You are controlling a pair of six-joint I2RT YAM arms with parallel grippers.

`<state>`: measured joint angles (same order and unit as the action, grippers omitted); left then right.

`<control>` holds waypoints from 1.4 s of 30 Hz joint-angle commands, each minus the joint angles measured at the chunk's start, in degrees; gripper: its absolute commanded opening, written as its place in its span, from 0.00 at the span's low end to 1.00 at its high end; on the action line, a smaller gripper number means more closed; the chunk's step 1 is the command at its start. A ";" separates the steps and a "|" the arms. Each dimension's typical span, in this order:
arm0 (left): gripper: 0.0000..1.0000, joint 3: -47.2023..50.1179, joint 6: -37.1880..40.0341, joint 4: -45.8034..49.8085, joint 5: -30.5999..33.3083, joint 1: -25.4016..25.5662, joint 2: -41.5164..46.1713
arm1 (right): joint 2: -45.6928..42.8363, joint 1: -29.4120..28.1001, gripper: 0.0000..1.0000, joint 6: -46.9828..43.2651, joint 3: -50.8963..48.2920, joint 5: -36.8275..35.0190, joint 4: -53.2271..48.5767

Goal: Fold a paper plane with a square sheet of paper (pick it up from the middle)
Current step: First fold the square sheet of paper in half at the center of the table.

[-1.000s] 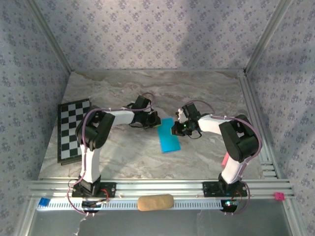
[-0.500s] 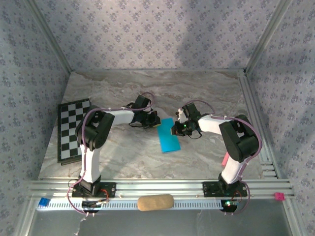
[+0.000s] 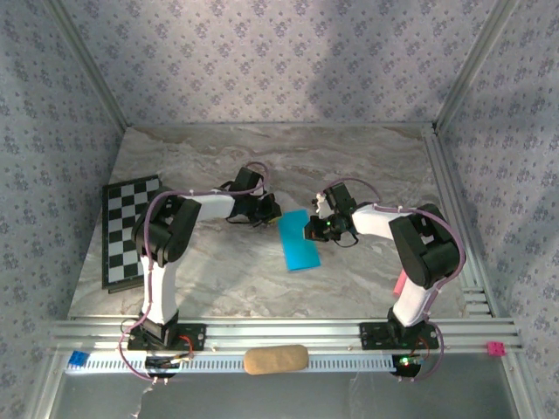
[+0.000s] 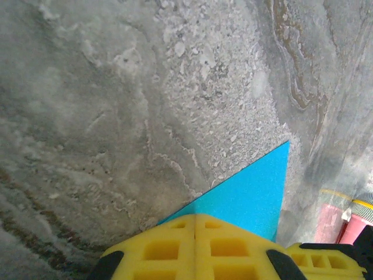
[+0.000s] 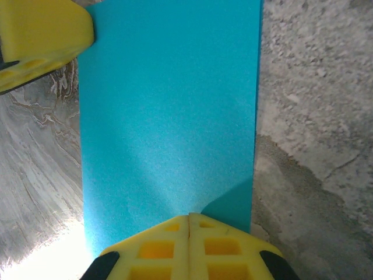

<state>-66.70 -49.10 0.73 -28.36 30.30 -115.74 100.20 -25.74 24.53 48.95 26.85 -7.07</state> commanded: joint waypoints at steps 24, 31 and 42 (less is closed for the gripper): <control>0.03 -8.67 -3.08 12.95 13.68 -2.04 -4.50 | 1.41 1.17 0.00 -0.67 -3.90 -6.19 -10.24; 0.04 -9.44 -2.42 13.59 13.68 -2.08 -2.61 | 1.36 1.13 0.00 -0.28 -3.93 -6.11 -9.91; 0.08 -9.06 1.25 15.39 12.69 1.08 6.34 | 1.06 1.13 0.00 0.25 -3.92 -5.76 -9.36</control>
<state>-76.40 -49.54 14.87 -17.67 29.74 -114.91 99.39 -25.10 24.58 48.14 26.83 -7.14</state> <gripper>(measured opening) 0.079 0.051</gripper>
